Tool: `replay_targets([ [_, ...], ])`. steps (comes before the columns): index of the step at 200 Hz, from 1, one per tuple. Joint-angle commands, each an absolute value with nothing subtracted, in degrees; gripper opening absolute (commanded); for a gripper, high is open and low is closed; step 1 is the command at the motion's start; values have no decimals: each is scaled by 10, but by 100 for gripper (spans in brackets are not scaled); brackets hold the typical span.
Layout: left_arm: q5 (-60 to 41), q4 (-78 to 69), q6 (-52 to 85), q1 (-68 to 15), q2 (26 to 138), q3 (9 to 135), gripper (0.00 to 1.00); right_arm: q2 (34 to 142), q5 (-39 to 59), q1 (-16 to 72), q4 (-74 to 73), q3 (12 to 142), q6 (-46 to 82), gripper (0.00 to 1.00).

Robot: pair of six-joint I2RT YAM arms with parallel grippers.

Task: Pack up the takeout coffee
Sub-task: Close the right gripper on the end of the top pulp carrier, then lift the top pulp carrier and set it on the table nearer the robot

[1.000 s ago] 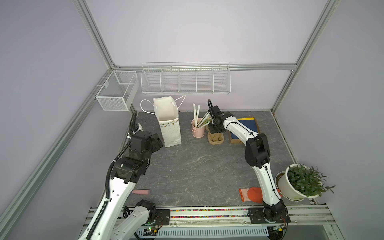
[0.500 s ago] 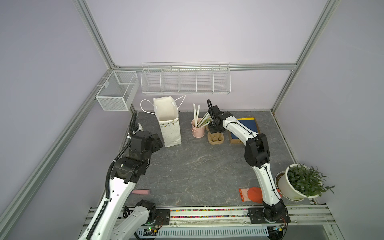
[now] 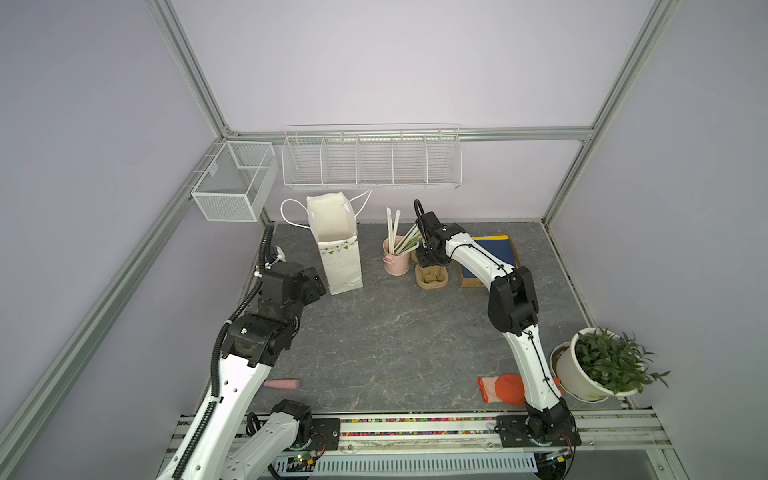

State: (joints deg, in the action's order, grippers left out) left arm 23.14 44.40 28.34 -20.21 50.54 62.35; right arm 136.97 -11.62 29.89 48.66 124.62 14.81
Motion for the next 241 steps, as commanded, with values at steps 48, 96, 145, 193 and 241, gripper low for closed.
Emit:
replay_targets([
  [48,241,446,276,-200,502,619,88,1375,-117,303,504,1259,155,33],
  [96,241,446,275,-200,503,620,88,1335,-121,304,506,1250,161,33],
  [145,244,446,275,-200,503,620,88,1286,-134,307,501,1226,159,33],
  [193,247,447,275,-200,505,620,88,1233,-140,307,492,1186,161,33],
  [241,253,446,276,-200,510,621,88,1146,-147,307,472,1115,160,32],
])
